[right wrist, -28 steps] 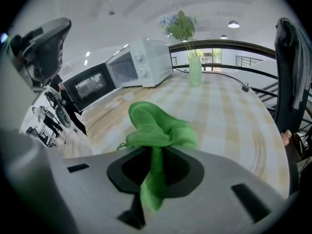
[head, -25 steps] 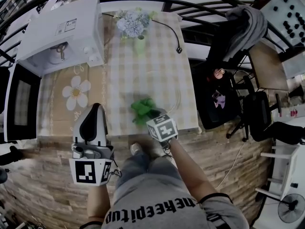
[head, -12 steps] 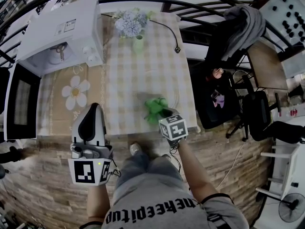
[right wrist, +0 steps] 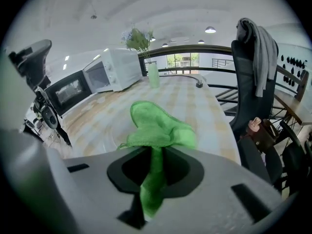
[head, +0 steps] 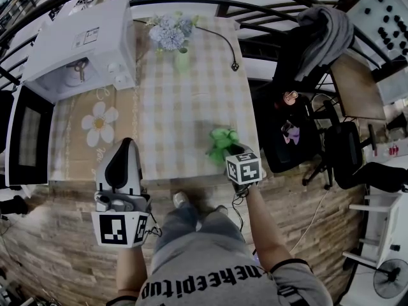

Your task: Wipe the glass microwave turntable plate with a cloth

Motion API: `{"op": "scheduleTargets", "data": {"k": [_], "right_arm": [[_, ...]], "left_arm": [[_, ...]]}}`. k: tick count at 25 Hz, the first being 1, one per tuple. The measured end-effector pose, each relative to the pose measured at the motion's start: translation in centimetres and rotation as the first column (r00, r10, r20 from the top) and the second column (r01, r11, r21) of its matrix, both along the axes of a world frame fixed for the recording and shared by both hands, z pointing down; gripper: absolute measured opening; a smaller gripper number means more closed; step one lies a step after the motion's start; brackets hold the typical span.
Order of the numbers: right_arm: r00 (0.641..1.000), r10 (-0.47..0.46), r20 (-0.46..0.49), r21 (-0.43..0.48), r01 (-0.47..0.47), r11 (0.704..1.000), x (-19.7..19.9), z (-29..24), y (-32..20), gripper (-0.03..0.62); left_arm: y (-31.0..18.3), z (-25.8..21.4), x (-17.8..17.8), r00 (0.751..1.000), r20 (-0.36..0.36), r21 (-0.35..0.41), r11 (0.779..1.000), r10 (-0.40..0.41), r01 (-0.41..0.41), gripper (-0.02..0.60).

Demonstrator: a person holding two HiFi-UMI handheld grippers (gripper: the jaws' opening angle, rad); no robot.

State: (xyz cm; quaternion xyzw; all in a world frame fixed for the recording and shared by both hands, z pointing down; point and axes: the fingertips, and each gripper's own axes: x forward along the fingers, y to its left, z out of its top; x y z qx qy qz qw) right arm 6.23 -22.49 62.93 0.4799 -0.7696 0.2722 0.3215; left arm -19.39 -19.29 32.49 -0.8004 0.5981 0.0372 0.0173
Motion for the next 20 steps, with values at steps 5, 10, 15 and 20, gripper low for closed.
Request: {"op": "scheduleTargets", "data": {"k": [5, 10, 15, 20], "right_arm": [[1.000, 0.009, -0.026, 0.007, -0.009, 1.000, 1.9, 0.0, -0.3, 0.059], [0.999, 0.031, -0.013, 0.004, -0.030, 1.000, 3.0, 0.1, -0.4, 0.060], [1.000, 0.013, 0.009, 0.014, -0.013, 1.000, 2.5, -0.9, -0.2, 0.060], [0.996, -0.009, 0.089, 0.095, 0.000, 0.995, 2.0, -4.5, 0.5, 0.060]], "left_arm": [[0.4, -0.3, 0.7, 1.000, 0.005, 0.003, 1.000, -0.010, 0.010, 0.011], [1.3, -0.6, 1.5, 1.000, 0.005, 0.005, 1.000, -0.025, 0.025, 0.011], [2.8, -1.3, 2.3, 0.999, 0.010, 0.014, 0.999, -0.040, 0.040, 0.011], [4.2, -2.5, 2.8, 0.997, 0.012, 0.033, 0.997, -0.072, 0.071, 0.011]]}}
